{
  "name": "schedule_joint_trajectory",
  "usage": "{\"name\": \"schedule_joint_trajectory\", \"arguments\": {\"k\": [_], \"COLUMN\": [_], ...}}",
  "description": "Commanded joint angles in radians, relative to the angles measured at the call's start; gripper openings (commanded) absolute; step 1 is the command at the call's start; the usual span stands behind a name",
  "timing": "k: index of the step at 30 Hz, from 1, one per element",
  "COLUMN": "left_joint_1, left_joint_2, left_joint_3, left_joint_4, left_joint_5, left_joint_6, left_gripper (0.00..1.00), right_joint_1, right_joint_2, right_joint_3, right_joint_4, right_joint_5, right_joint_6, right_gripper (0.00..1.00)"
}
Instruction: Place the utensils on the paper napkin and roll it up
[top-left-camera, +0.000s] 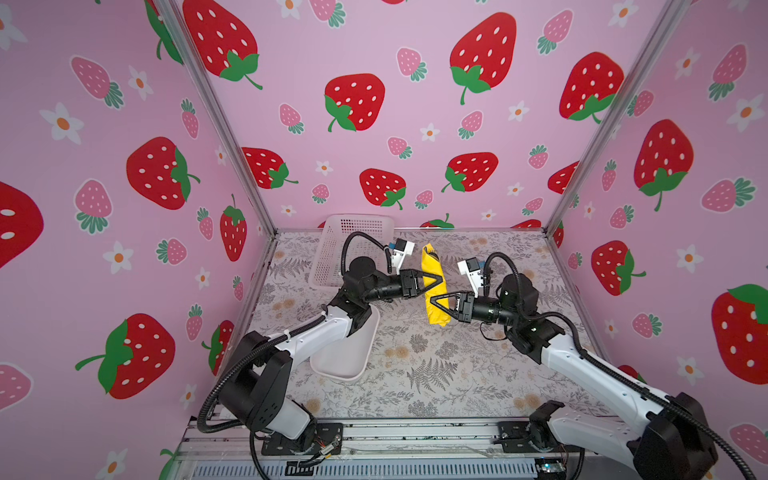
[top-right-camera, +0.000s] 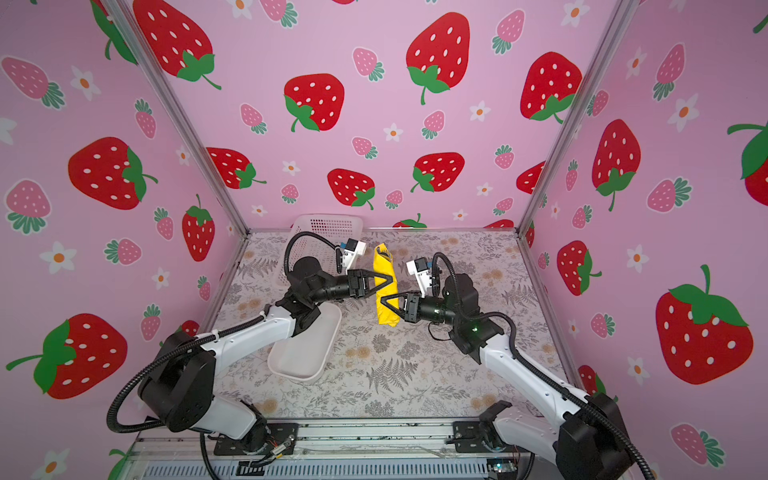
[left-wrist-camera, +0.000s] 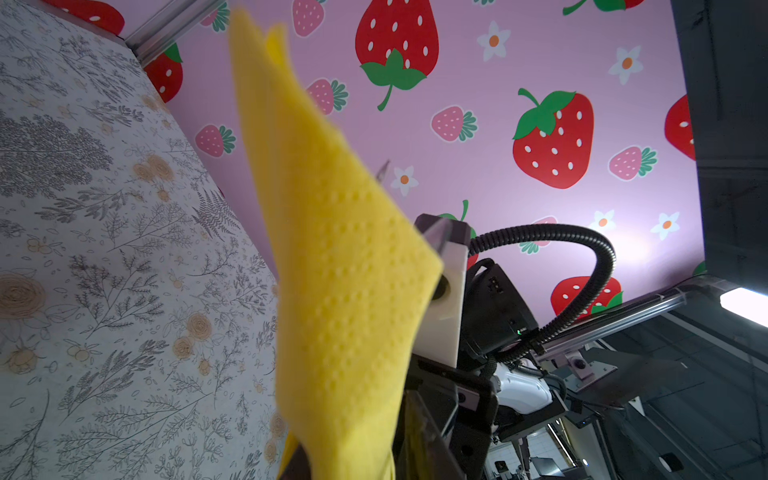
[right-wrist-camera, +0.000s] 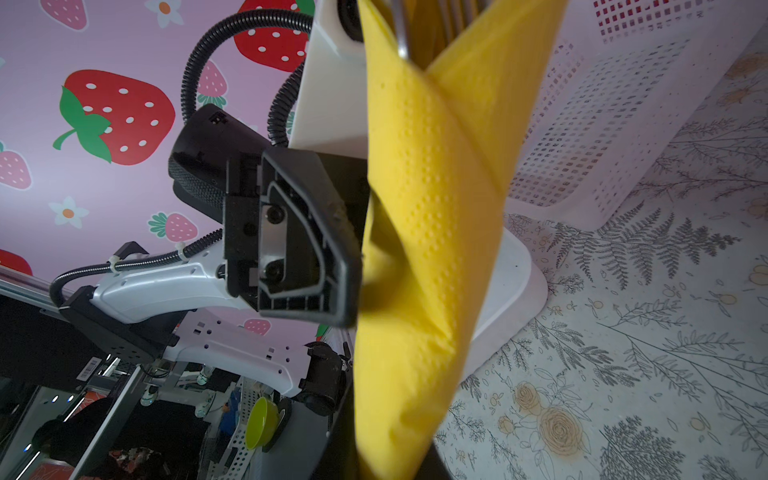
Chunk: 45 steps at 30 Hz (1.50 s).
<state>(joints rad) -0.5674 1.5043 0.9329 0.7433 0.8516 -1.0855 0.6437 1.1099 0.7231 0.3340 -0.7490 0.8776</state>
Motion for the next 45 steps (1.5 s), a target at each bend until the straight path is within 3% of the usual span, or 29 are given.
{"name": "schedule_joint_trajectory", "arguments": {"k": [1, 12, 18, 22, 29, 34, 45], "left_joint_1": [0.003, 0.013, 0.015, 0.006, -0.01, -0.011, -0.012], "left_joint_2": [-0.042, -0.094, -0.099, -0.05, -0.022, -0.026, -0.024], "left_joint_3": [0.032, 0.007, -0.004, 0.001, 0.01, 0.011, 0.011], "left_joint_4": [-0.068, -0.189, -0.214, -0.125, -0.063, -0.062, -0.07], "left_joint_5": [-0.025, -0.08, -0.063, 0.008, 0.03, 0.03, 0.024], "left_joint_6": [0.059, 0.12, 0.124, 0.054, 0.01, 0.006, -0.001], "left_gripper": [0.39, 0.61, 0.65, 0.65, 0.65, 0.6, 0.26], "right_joint_1": [-0.011, -0.028, -0.032, -0.032, -0.032, -0.032, -0.032], "right_joint_2": [-0.042, -0.067, -0.072, -0.068, -0.068, -0.066, -0.064], "right_joint_3": [0.001, -0.023, -0.028, -0.03, -0.032, -0.035, -0.015], "right_joint_4": [0.054, 0.056, 0.057, 0.074, 0.083, 0.076, -0.007], "right_joint_5": [-0.015, 0.005, 0.018, 0.017, 0.016, 0.025, 0.08], "right_joint_6": [0.002, 0.012, 0.014, 0.021, 0.026, 0.024, -0.014], "right_gripper": [0.14, 0.13, 0.13, 0.13, 0.14, 0.14, 0.18]}}
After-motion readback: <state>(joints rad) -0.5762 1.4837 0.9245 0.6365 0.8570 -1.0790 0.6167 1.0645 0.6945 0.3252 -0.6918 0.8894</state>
